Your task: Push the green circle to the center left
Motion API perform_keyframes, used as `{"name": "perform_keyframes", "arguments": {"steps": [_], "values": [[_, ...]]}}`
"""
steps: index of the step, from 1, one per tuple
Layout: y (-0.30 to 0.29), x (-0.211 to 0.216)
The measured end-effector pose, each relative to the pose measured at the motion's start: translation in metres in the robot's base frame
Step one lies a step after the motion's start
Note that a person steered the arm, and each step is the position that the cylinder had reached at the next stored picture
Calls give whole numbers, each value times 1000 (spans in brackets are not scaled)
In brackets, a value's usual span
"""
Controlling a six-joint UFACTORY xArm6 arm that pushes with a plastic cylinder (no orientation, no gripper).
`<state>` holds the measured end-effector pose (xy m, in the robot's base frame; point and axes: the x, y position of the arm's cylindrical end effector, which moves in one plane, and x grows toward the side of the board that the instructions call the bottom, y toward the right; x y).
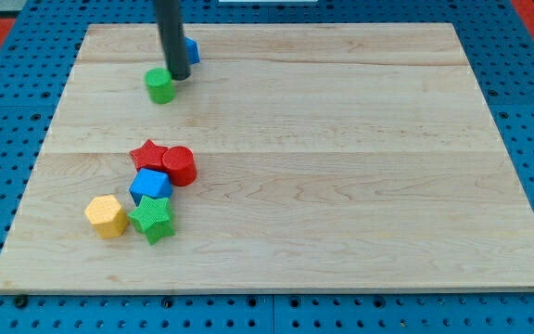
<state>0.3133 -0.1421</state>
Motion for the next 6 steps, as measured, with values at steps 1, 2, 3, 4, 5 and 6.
{"name": "perform_keyframes", "arguments": {"steps": [1,2,3,4,5,6], "values": [[5,4],[-8,27],[-52,43],[-33,8],[-67,13],[-100,44]]}}
